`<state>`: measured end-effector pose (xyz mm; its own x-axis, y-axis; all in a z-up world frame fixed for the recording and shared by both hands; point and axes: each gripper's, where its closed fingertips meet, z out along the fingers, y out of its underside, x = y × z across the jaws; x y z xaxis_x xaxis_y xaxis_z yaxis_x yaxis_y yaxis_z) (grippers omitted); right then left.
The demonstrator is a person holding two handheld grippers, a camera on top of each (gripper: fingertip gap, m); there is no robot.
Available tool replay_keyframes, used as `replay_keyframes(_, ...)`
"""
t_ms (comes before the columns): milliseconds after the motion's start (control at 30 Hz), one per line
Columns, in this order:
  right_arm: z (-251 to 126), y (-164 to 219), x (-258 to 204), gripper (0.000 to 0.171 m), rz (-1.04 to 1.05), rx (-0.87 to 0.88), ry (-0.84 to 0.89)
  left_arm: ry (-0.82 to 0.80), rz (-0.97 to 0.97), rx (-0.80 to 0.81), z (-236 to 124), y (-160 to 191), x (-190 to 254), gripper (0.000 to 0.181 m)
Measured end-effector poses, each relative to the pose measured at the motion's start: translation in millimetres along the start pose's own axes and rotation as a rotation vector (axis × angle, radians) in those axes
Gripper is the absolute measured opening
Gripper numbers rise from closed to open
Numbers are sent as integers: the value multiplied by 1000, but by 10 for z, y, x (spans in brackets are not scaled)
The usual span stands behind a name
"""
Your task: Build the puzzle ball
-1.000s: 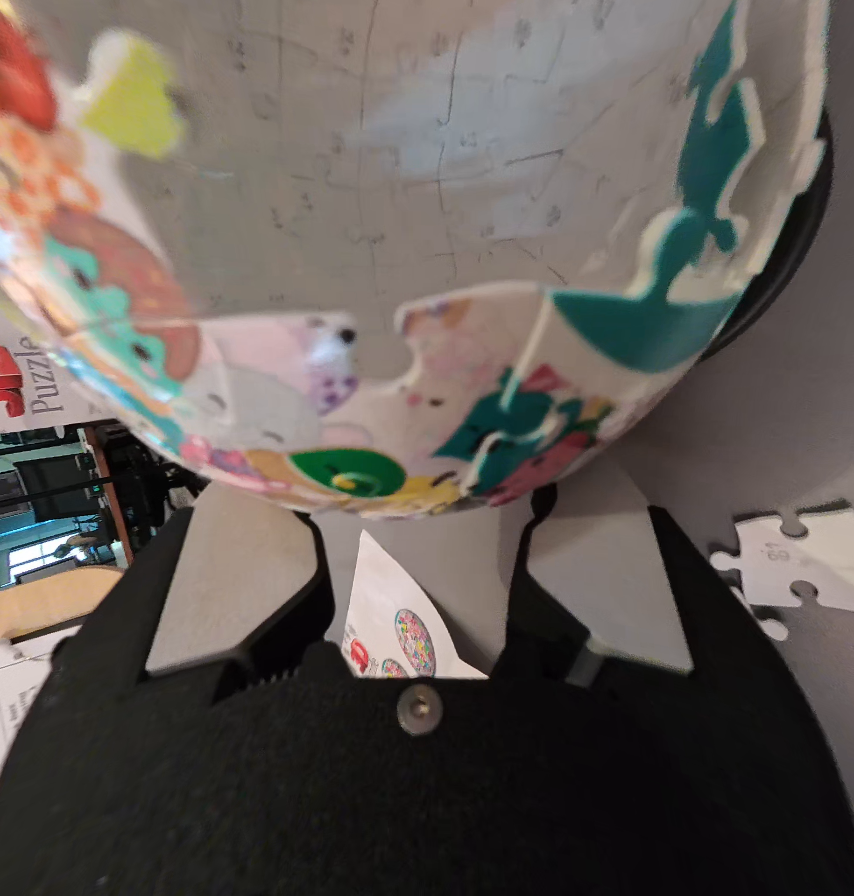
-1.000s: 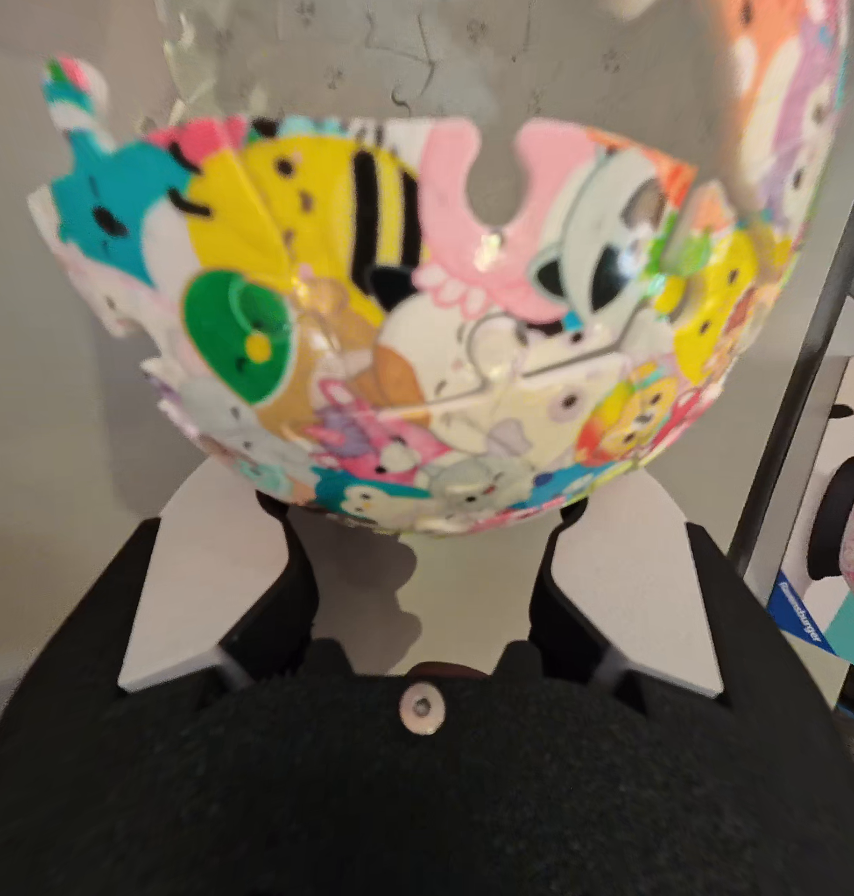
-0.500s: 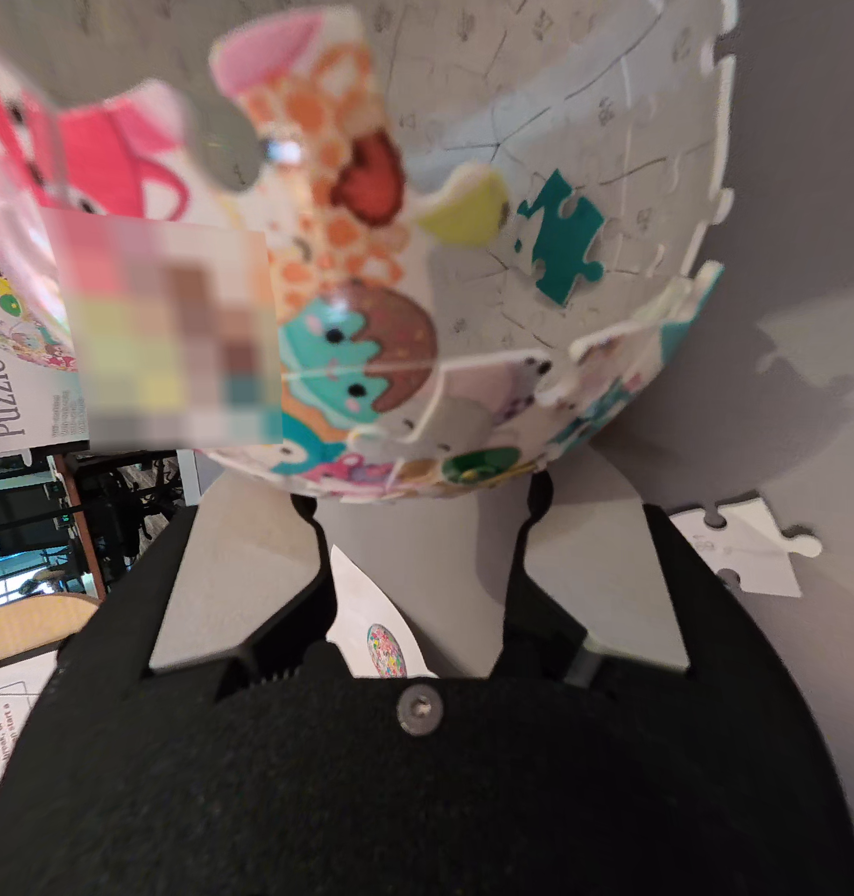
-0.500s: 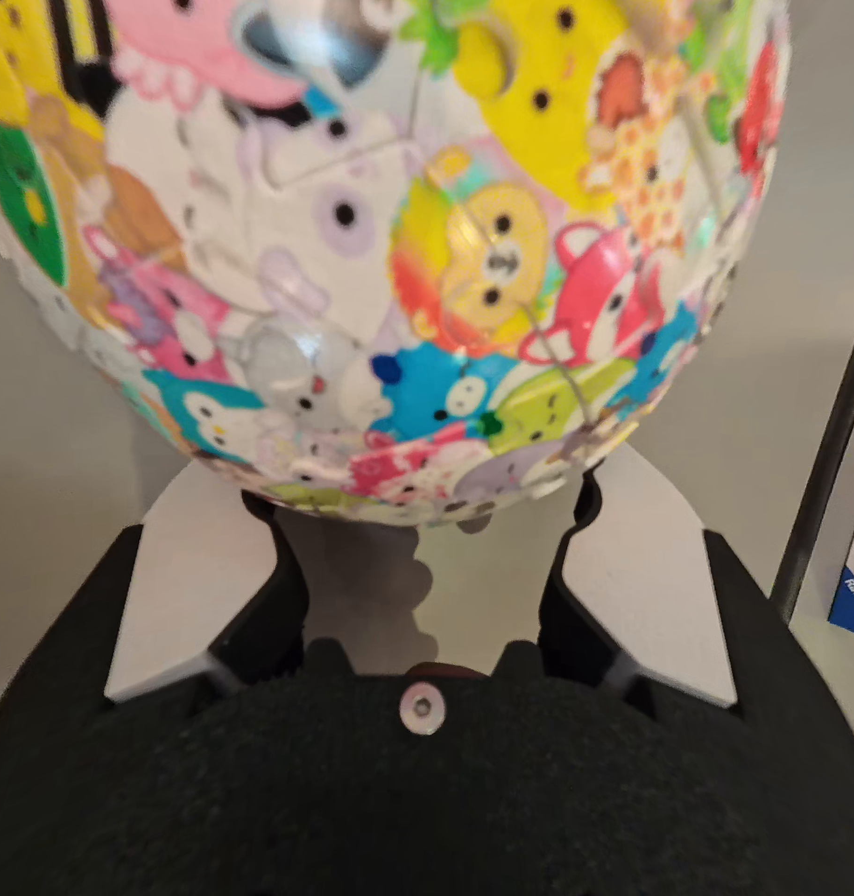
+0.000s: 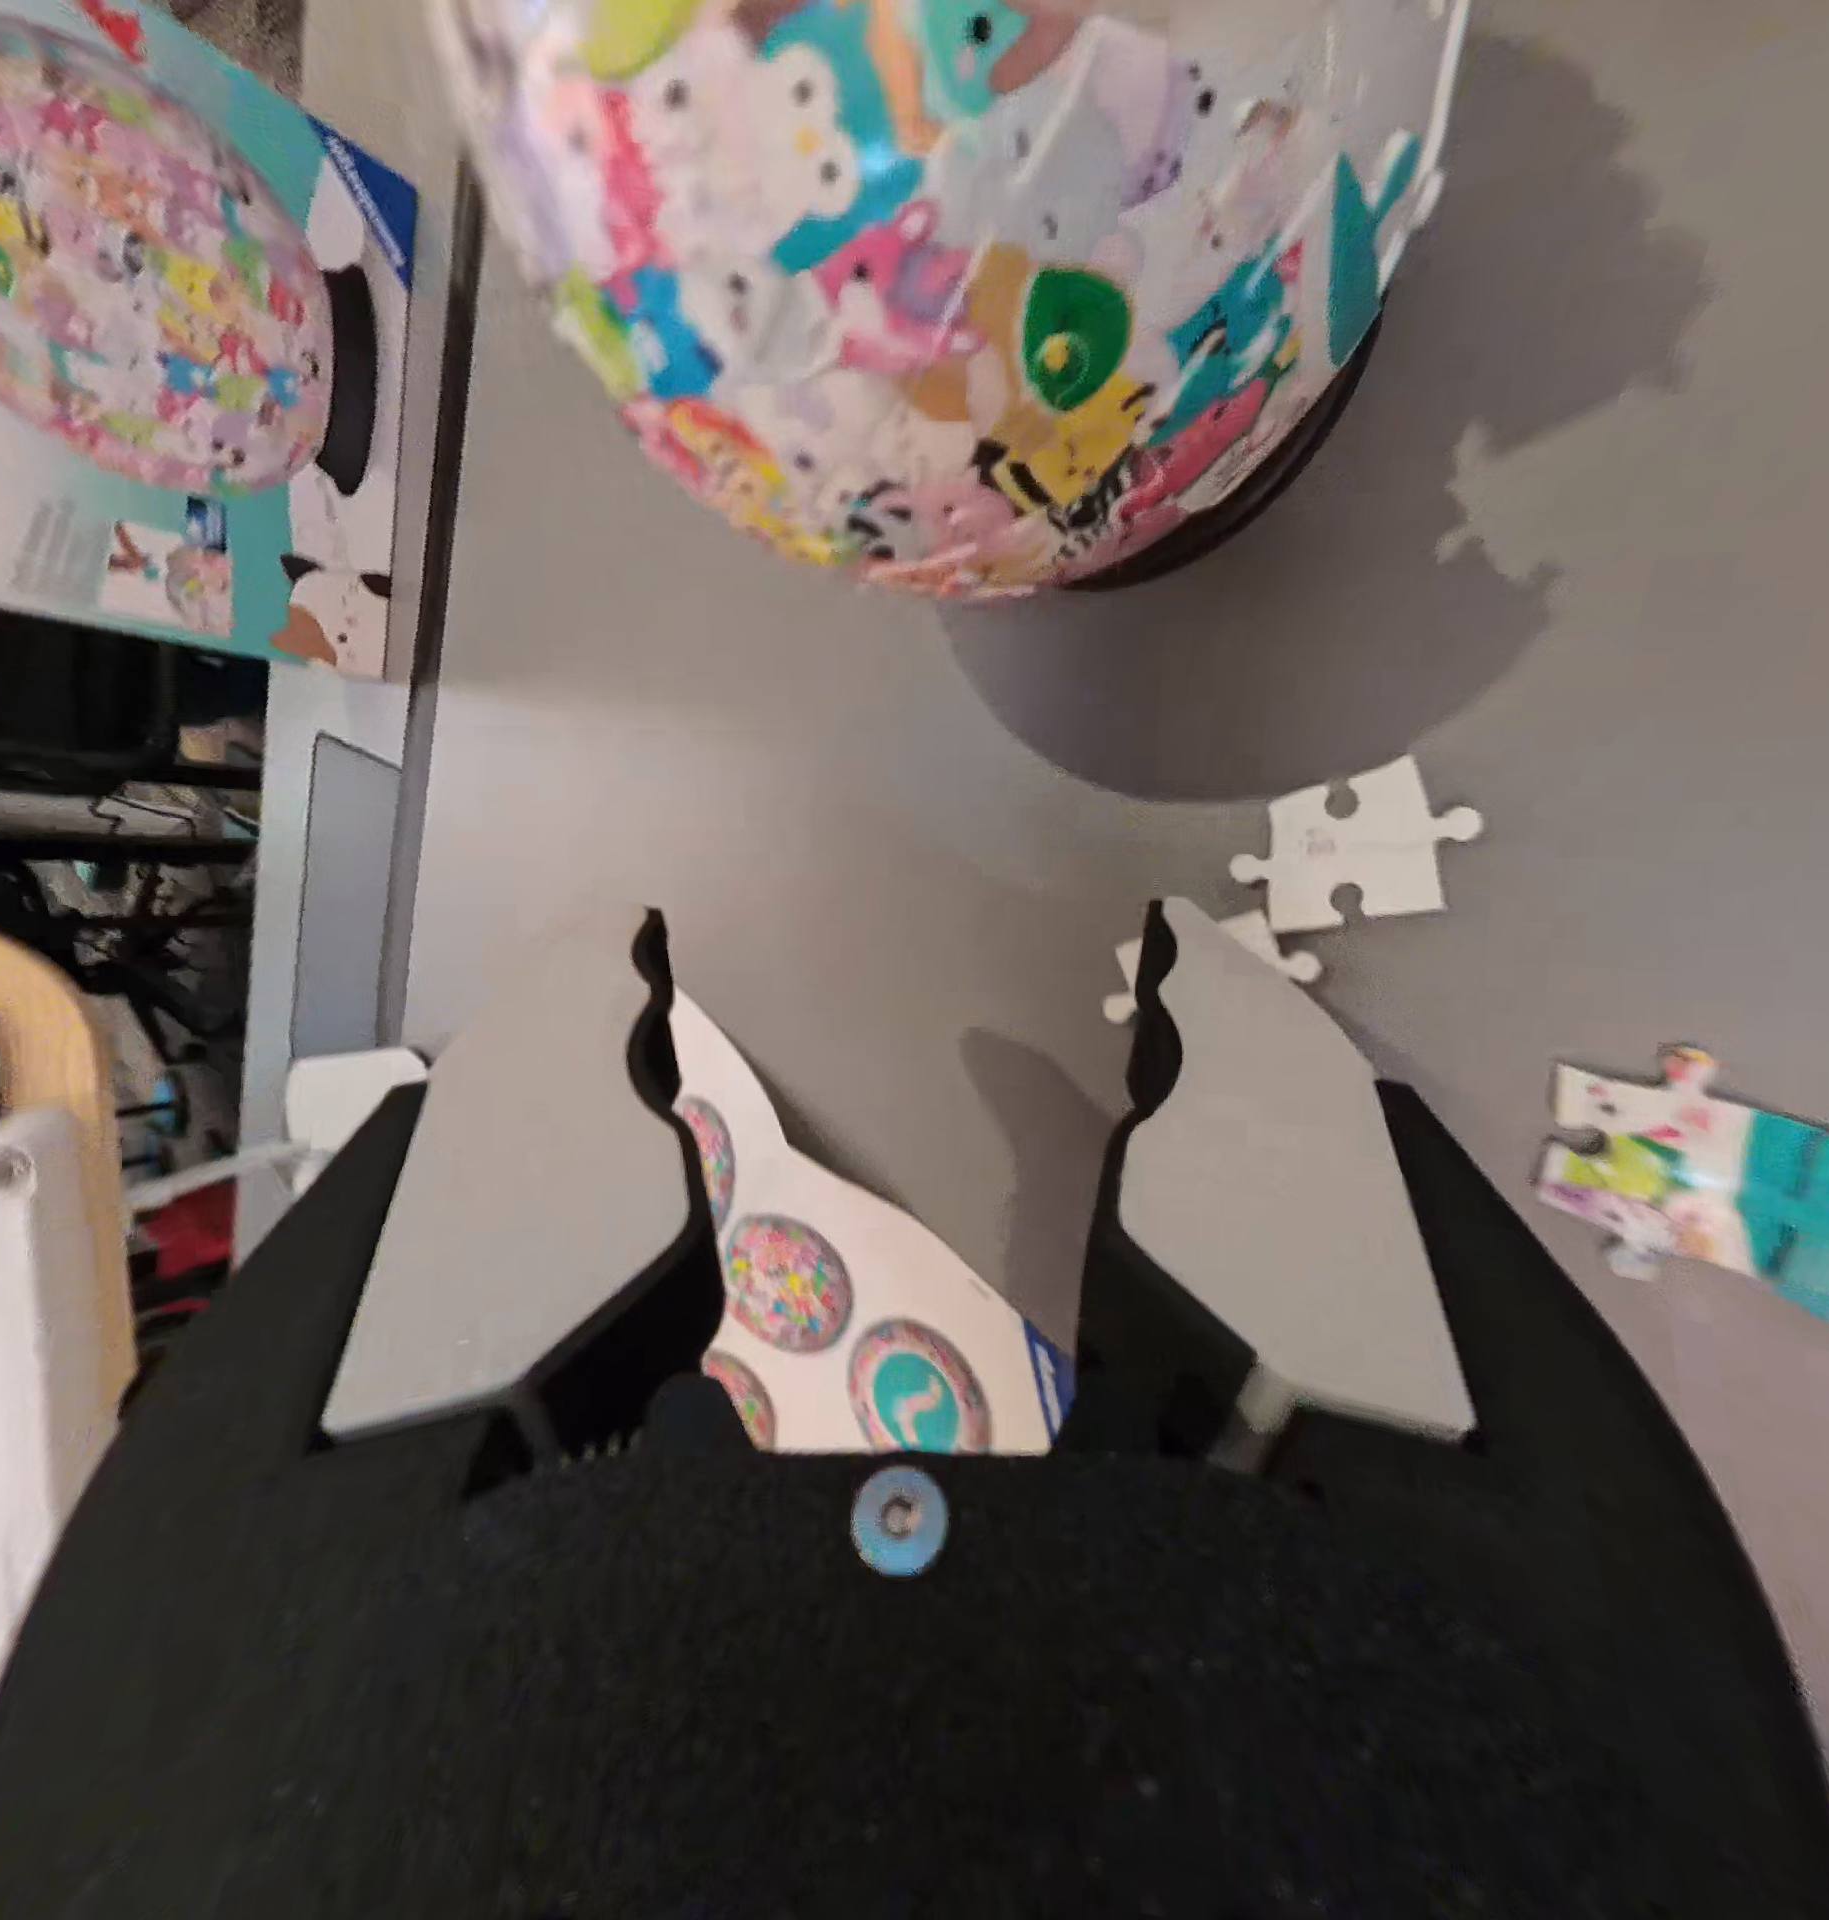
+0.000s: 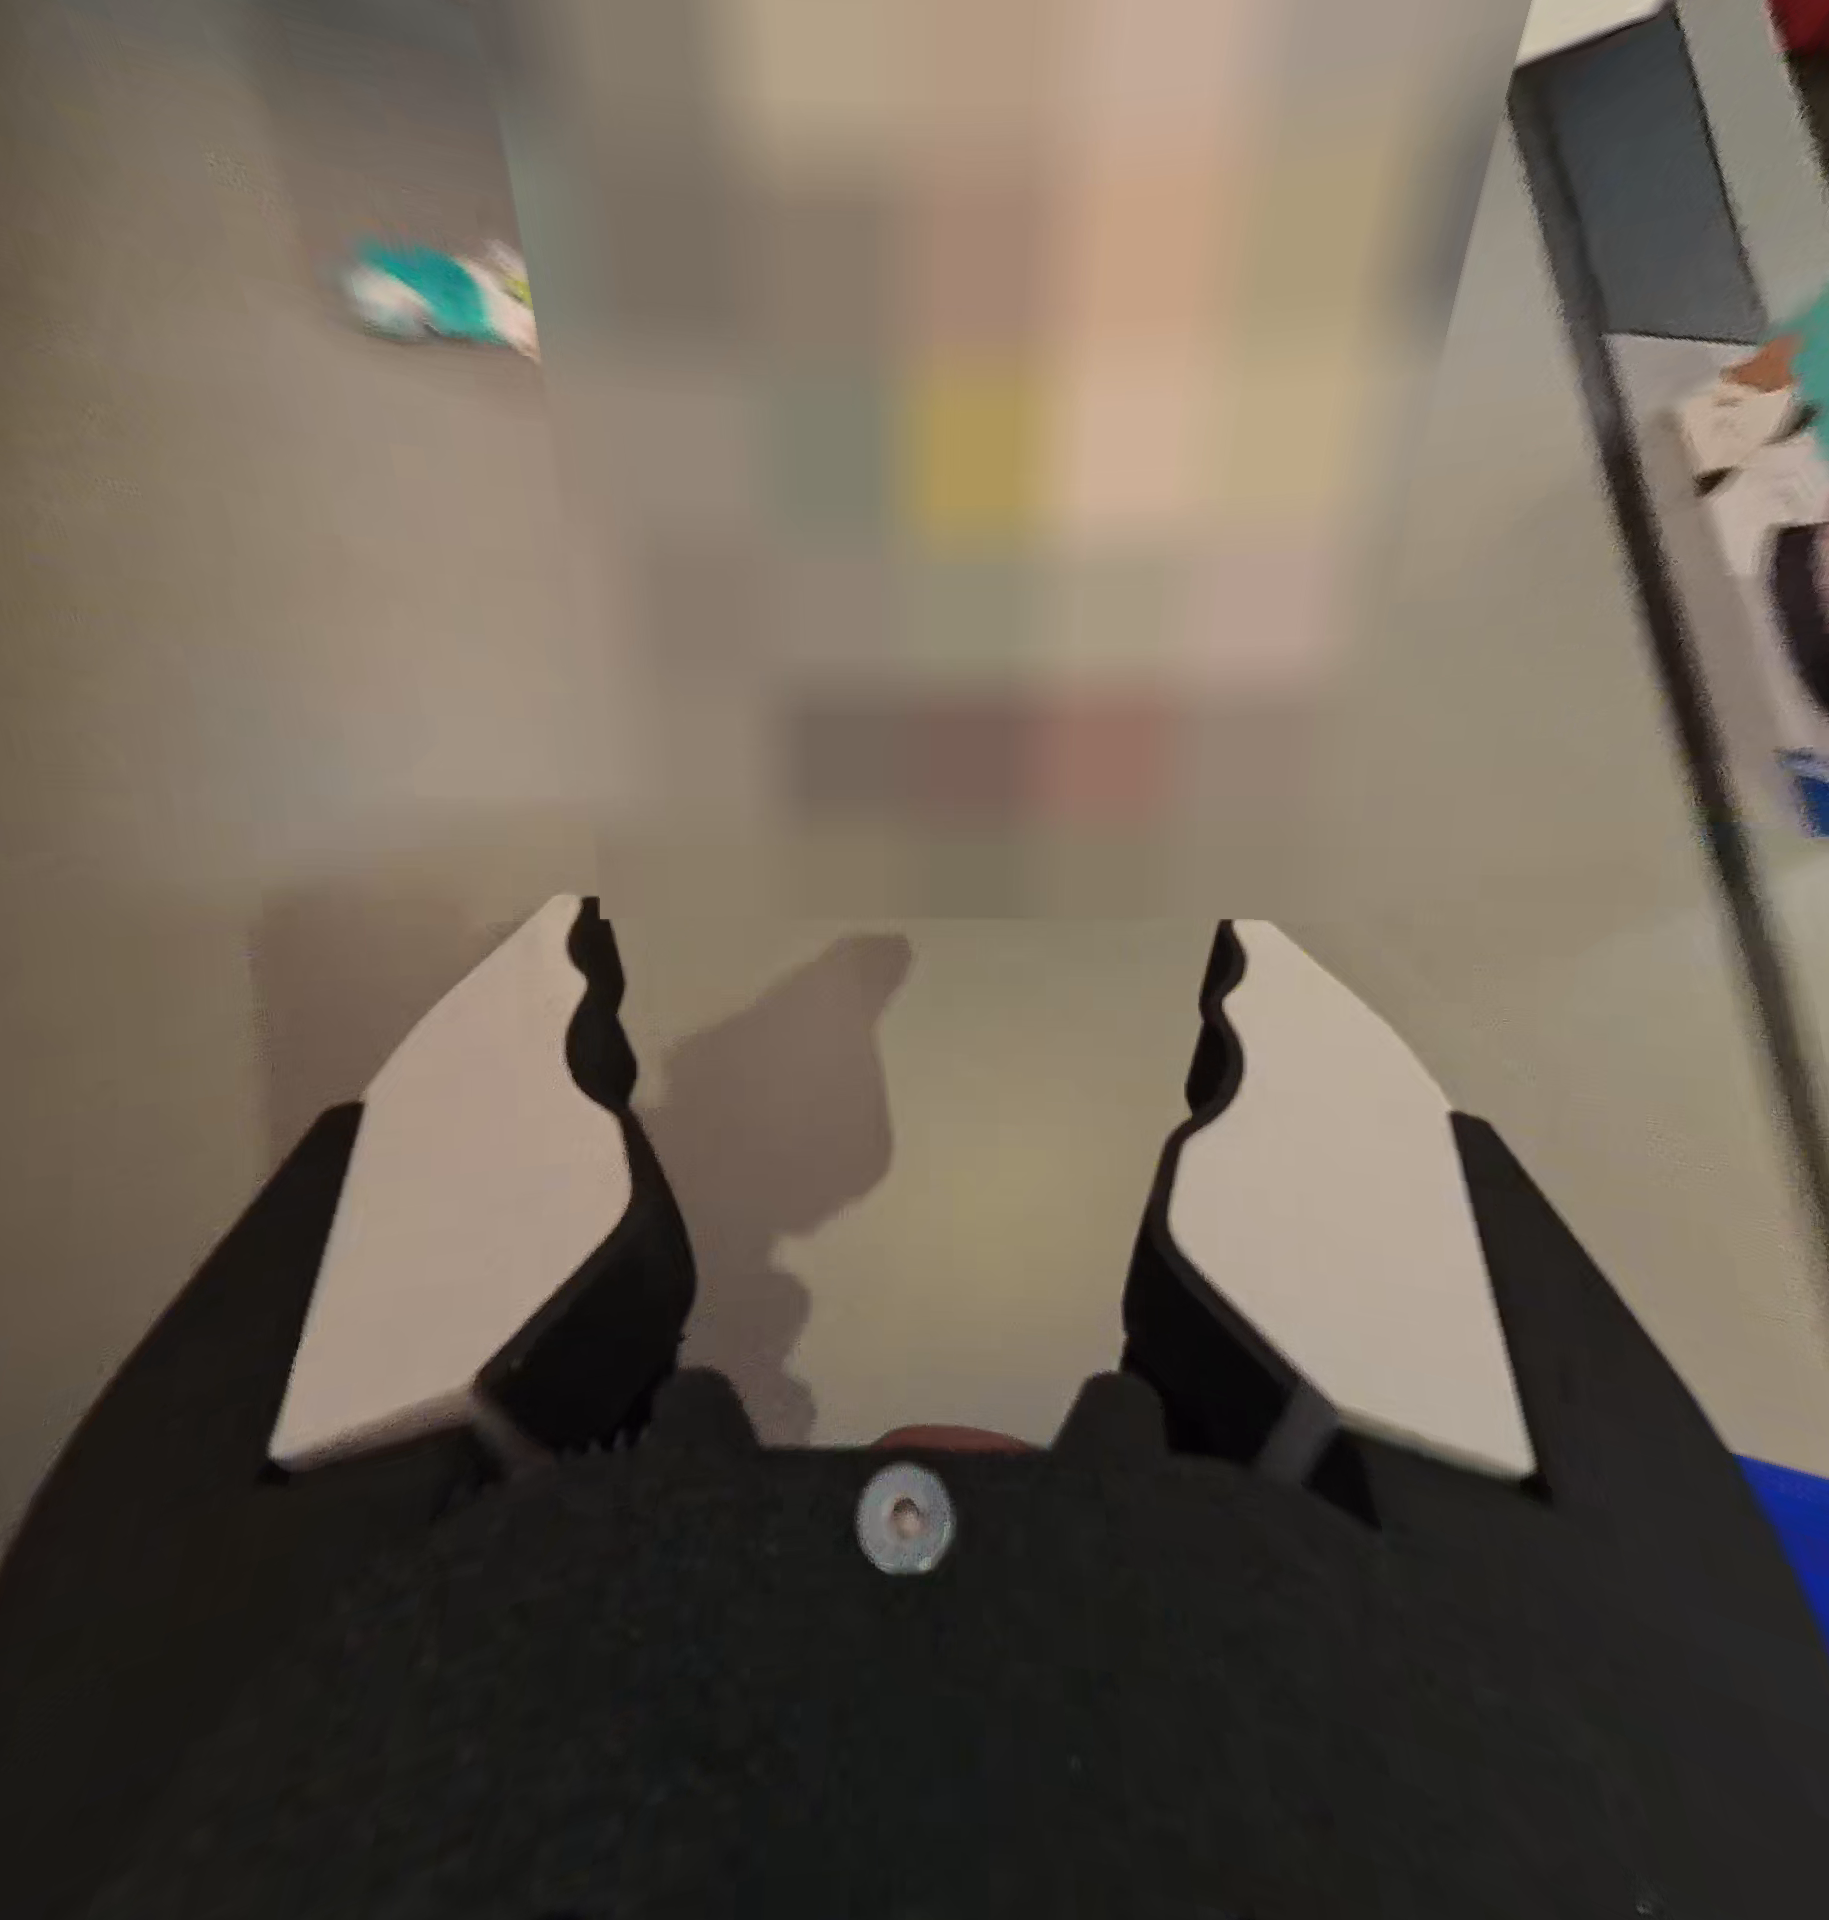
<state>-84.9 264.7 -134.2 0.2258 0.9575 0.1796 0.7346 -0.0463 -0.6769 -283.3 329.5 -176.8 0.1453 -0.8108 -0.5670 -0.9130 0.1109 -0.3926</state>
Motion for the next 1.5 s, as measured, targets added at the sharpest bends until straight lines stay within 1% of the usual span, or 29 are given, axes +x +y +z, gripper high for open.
replay_keyframes(33, -22, -26, -268, 101, 37, 34, -49, 0, -33, 9, -71, 19, 2, 84)
replay_keyframes(100, 15, -75, -895, 81, 44, 84, -186, -11, -79, 20, -192, 35, 6, 84)
replay_keyframes(133, 58, -119, -1233, 74, 45, 113, -273, -17, -98, 31, -244, 22, 12, 84)
replay_keyframes(200, 182, -246, -1834, 71, 81, 182, -443, -12, -142, 59, -328, -31, 40, 84)
replay_keyframes(233, 277, -245, -2027, 67, 86, 176, -486, -10, -163, 71, -363, -62, 51, 84)
replay_keyframes(333, 542, -207, -2294, 63, 88, 122, -542, -3, -219, 109, -461, -169, 80, 84)
replay_keyframes(433, 578, -312, -2326, 52, 80, 139, -597, 22, -266, 150, -558, -284, 152, 84)
replay_keyframes(500, 567, -372, -2238, 49, 65, 152, -608, 36, -289, 169, -619, -344, 217, 84)
replay_keyframes(567, 553, -436, -2147, 42, 64, 158, -634, 33, -298, 181, -673, -375, 262, 84)
replay_keyframes(633, 567, -530, -2197, 39, 45, 147, -712, 32, -316, 190, -709, -397, 289, 84)
replay_keyframes(667, 591, -550, -2275, 37, 7, 121, -755, 34, -328, 197, -724, -411, 300, 84)
replay_keyframes(767, 669, -493, -2490, 39, -219, 40, -827, 40, -358, 216, -753, -444, 316, 84)
replay_keyframes(900, 681, -435, -2581, 39, -405, 46, -916, 45, -366, 222, -780, -462, 342, 83)
replay_keyframes(1000, 716, -371, -2582, 39, -562, 46, -913, 42, -362, 220, -799, -459, 355, 83)
replay_keyframes(1100, 771, -380, -2531, 39, -666, 40, -870, 29, -366, 211, -807, -427, 351, 83)
replay_keyframes(1167, 772, -436, -2439, 36, -647, 47, -846, 35, -386, 209, -821, -398, 376, 82)
replay_keyframes(1300, 637, -621, -2289, 33, -467, 114, -810, 52, -445, 219, -917, -353, 513, 82)
replay_keyframes(1400, 513, -646, -2341, 33, -405, 157, -748, 48, -481, 238, -1053, -329, 678, 82)
replay_keyframes(1500, 439, -616, -2563, 32, -395, 178, -688, 25, -522, 256, -1227, -287, 868, 83)
